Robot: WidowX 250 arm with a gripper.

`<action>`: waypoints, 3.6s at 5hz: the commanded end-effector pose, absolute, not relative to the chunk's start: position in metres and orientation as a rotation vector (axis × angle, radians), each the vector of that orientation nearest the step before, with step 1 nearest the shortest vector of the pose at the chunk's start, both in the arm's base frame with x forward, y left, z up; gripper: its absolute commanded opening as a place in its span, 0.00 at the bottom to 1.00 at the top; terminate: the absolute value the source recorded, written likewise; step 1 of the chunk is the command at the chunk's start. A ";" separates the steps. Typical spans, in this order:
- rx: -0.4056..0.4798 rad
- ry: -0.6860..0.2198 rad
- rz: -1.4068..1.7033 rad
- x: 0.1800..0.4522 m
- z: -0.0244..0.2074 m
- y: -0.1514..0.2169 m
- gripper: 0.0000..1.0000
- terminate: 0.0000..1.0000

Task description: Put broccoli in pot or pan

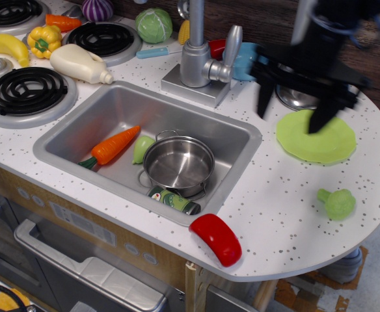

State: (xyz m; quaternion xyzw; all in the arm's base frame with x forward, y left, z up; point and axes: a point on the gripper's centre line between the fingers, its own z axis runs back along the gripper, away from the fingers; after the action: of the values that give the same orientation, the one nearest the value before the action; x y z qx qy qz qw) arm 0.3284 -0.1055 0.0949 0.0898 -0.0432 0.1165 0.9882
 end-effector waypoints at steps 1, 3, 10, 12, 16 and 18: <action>0.121 -0.132 0.193 0.333 0.086 -0.154 1.00 0.00; 0.114 -0.146 0.156 0.331 0.054 -0.165 1.00 0.00; 0.032 -0.141 0.179 0.335 0.044 -0.151 0.00 0.00; 0.203 -0.117 0.059 0.348 0.084 -0.061 0.00 0.00; 0.252 -0.235 -0.064 0.352 -0.001 0.040 1.00 0.00; 0.252 -0.235 -0.064 0.352 -0.001 0.040 1.00 0.00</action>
State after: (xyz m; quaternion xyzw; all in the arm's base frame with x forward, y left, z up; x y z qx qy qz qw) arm 0.3447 0.0388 -0.0170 0.1234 -0.0914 -0.0271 0.9878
